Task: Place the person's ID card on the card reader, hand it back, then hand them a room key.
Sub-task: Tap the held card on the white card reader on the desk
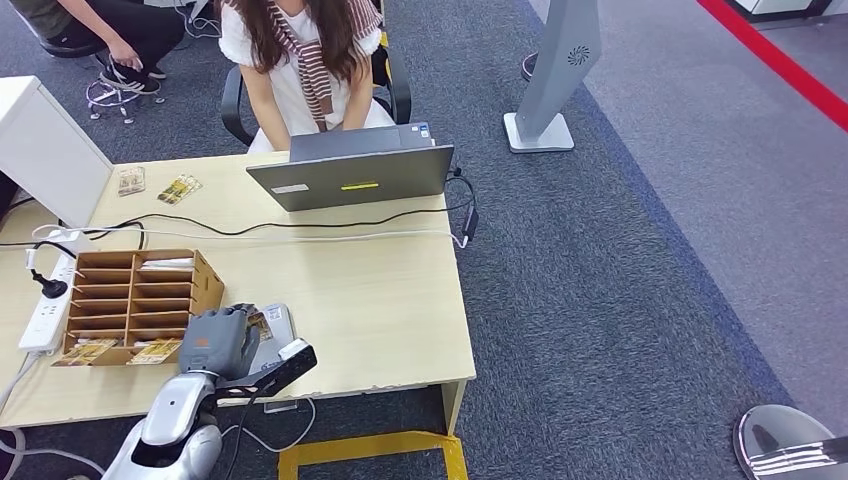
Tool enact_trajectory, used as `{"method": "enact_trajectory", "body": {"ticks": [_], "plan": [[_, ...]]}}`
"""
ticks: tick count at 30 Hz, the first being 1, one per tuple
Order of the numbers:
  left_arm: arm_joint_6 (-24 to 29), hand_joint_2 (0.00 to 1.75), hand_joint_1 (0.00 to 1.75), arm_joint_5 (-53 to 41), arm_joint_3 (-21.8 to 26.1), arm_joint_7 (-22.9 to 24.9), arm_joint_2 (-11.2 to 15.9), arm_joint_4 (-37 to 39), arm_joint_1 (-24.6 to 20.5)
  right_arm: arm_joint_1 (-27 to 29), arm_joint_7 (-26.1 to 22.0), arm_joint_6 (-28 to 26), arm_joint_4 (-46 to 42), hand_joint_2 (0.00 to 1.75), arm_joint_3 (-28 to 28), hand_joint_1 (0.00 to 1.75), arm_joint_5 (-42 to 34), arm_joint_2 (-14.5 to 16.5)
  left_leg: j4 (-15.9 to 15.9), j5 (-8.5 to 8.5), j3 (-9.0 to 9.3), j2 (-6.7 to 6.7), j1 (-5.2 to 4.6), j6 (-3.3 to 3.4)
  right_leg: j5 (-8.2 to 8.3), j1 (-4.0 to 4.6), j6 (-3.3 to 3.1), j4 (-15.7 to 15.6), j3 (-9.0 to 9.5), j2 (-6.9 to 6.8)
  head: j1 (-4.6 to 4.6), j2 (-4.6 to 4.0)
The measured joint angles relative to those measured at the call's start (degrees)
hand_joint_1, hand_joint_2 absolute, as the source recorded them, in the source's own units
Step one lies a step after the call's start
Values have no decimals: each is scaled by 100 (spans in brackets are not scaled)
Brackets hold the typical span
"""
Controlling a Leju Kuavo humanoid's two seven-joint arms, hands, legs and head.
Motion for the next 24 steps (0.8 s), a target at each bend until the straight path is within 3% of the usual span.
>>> {"method": "enact_trajectory", "body": {"ticks": [6,12,15,18,24], "plan": [[299,175,175,3,-18,10,-59,137,-27,-4,19,3,0,175,0,0,14,5,0,0,3,0,0,0,0,0,0,0,2,0,0,0],[1366,175,175,-137,-13,4,-119,102,-42,-2,5,4,0,175,-2,0,28,6,0,1,1,0,0,0,0,0,0,0,0,0,1,0],[1565,175,175,-199,27,4,-105,11,-138,-2,-7,6,0,175,-1,0,61,6,0,1,-1,-1,1,0,0,0,0,0,-2,0,0,0],[1813,175,175,-319,160,-23,-32,-35,-468,-6,-27,16,0,175,-1,0,125,6,1,4,-8,-6,3,-1,1,2,-1,1,-6,-5,3,0],[2390,175,175,-507,583,-171,145,295,-1607,-26,-39,109,0,175,8,0,283,5,1,12,-6,-9,5,-7,6,3,-6,5,-6,-8,3,0]]}}
